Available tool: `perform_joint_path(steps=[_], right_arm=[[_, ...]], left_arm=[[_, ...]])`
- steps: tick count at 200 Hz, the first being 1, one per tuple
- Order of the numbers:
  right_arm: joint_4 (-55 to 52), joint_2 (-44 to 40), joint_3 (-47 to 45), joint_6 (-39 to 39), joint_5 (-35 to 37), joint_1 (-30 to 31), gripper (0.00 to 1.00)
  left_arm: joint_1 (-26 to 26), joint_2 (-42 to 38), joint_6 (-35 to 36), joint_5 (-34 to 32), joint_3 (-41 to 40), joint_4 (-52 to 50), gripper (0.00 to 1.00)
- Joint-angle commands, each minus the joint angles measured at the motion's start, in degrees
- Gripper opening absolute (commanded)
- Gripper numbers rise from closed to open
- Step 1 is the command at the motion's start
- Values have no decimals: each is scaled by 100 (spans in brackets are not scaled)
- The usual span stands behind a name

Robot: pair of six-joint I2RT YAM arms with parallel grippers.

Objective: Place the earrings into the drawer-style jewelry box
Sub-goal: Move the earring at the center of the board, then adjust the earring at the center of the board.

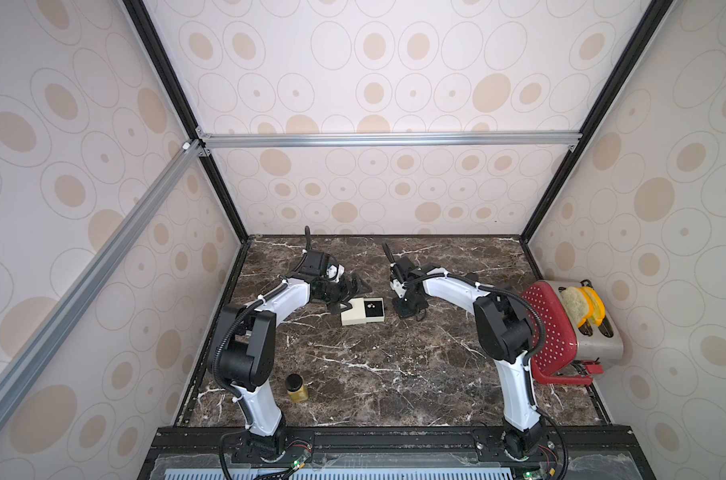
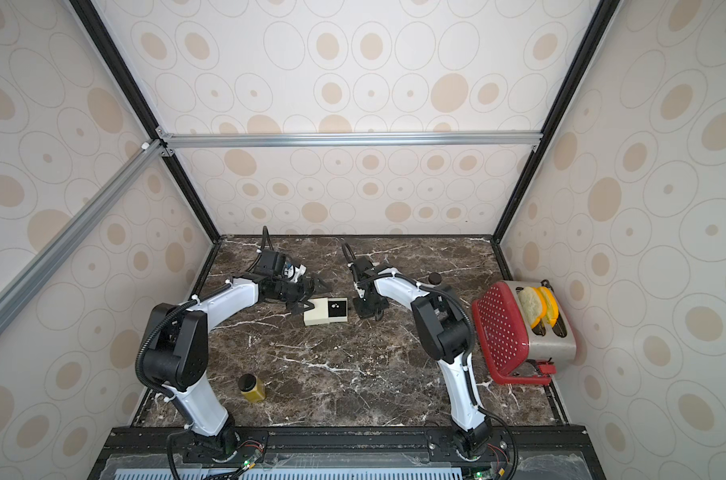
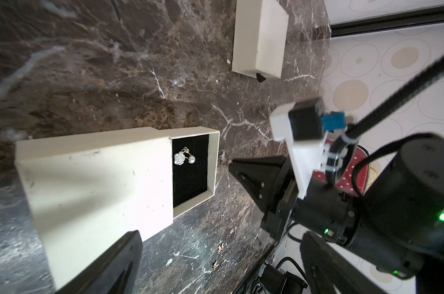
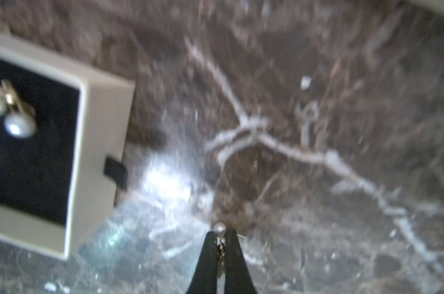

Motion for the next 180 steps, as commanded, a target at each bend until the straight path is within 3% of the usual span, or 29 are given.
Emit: perform_joint_path(steps=[1,31,63,80,124,180], right_arm=[[-3,-513,-705,525,-308,280,4],[345,-981,-1470,969,-527,528,8],[-17,-1133,-1385,725,-86,505,28],[-235,-1228,-1247,427,68,484,33],[-493,-1304,-1028,-148,113,497,32],[-733,-972,-706,425,-161,594,27]], left_arm=[[8,-32,-150,128,-31,301,99],[5,-35,-206,161,-77,439,99],[2,28,-204,204,-99,492,99],[10,64,-208,222,-70,490,99],[3,142,-215,246,-3,488,99],[5,180,-226,244,-11,494,99]])
